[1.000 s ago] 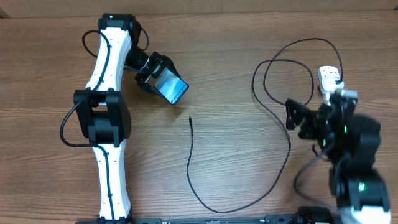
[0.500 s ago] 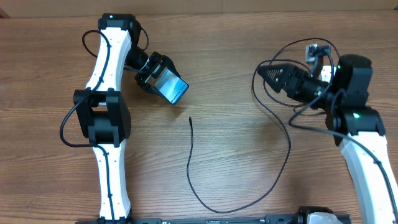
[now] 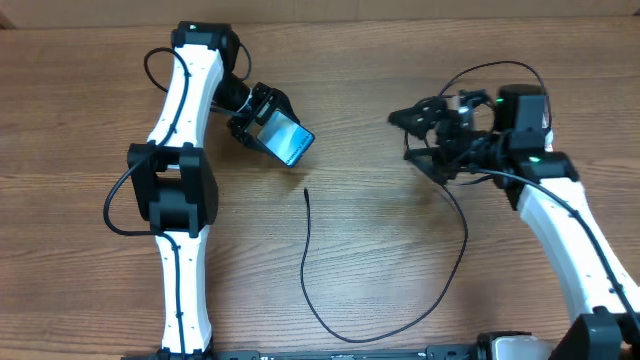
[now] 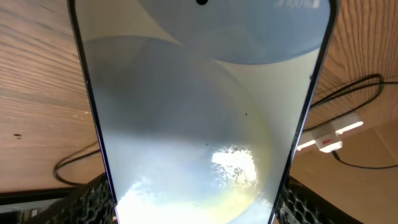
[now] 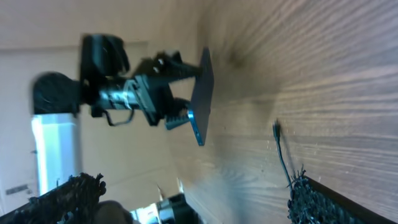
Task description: Plug charger to phone and switch on socket
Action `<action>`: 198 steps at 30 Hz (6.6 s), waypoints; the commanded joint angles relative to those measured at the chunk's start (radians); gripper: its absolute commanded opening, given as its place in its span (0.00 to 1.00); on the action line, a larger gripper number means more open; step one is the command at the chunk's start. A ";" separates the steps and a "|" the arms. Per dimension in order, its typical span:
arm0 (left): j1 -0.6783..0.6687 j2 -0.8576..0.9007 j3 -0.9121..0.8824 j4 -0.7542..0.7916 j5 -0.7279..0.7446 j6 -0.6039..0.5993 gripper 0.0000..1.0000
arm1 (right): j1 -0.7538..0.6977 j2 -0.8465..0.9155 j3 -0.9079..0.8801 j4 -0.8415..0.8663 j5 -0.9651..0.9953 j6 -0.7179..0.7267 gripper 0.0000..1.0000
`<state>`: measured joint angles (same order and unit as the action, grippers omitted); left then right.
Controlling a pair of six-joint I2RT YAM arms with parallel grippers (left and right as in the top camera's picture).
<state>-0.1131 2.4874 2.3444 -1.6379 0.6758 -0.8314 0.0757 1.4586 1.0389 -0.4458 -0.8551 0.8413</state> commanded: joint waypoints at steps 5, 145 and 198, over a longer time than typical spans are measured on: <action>-0.060 0.003 0.030 0.007 0.031 -0.160 0.04 | 0.137 0.031 0.021 0.002 0.212 0.014 1.00; -0.352 0.003 0.030 0.127 0.231 -0.447 0.04 | 0.278 0.031 0.009 -0.135 0.682 -0.008 0.04; -0.163 -0.152 0.291 0.118 0.044 -0.251 1.00 | 0.141 0.031 0.010 0.452 0.077 1.301 0.04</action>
<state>-0.2714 2.3714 2.6118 -1.5272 0.7170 -1.0676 0.2119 1.4971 1.0382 -0.0162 -0.7155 1.9987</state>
